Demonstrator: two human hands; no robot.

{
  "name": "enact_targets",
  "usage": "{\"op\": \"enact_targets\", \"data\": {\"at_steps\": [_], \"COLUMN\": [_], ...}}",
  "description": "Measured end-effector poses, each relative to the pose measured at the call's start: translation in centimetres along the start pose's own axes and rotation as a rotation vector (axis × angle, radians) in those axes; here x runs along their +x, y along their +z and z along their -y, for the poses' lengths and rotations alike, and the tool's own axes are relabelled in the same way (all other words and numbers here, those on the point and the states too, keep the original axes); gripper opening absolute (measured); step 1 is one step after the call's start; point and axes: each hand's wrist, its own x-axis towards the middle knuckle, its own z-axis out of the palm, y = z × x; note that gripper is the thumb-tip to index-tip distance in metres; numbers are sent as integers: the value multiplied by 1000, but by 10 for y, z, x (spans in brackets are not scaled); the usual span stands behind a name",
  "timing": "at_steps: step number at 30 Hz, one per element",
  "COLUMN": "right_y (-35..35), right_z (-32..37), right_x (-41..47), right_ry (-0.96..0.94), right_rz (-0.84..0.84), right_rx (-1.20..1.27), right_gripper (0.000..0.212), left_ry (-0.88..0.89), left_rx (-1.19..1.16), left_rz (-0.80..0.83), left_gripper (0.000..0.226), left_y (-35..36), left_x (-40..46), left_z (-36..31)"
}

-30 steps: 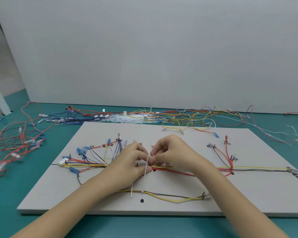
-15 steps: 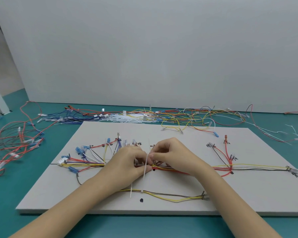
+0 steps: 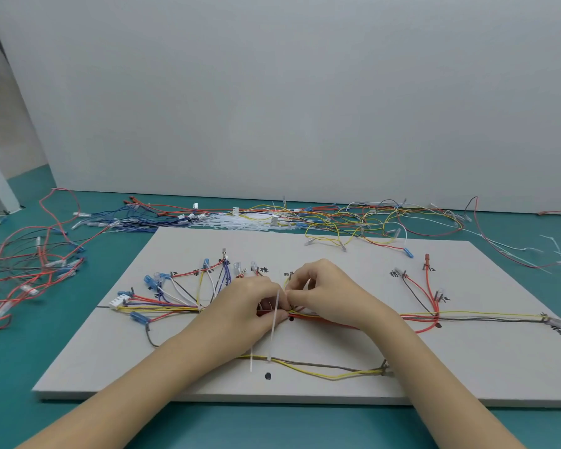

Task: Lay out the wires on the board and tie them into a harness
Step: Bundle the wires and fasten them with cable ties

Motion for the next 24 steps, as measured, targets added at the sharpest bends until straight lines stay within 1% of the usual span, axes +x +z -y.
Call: {"op": "enact_targets", "data": {"at_steps": [4, 9, 13, 15, 17, 20, 21, 24], "right_y": [3, 3, -1, -1, 0, -1, -2, -6], "right_z": [1, 0, -1, -1, -1, -1, -1, 0], "right_x": [1, 2, 2, 1, 1, -1, -2, -5], "right_ry": [-51, -54, -38, -28, -15, -4, -7, -4], "right_rz": [-43, -56, -28, -6, -4, 9, 15, 29], "right_rx": [72, 163, 99, 24, -10, 42, 57, 54], "right_gripper": [12, 8, 11, 17, 19, 6, 3, 5], "left_ry": [-7, 2, 9, -36, -145, -302, -321, -294], "left_rx": [-18, -7, 19, 5, -74, -280, -310, -290], "left_rz": [-4, -9, -9, -43, -103, -162, -155, -61], "left_gripper": [6, 6, 9, 15, 26, 26, 26, 17], "left_y": [0, 0, 0, 1, 1, 1, 1, 1], "left_x": [0, -1, -1, 0, 1, 7, 9, 12], "left_z": [-2, -4, -6, -6, -5, -6, -6, -7]}}
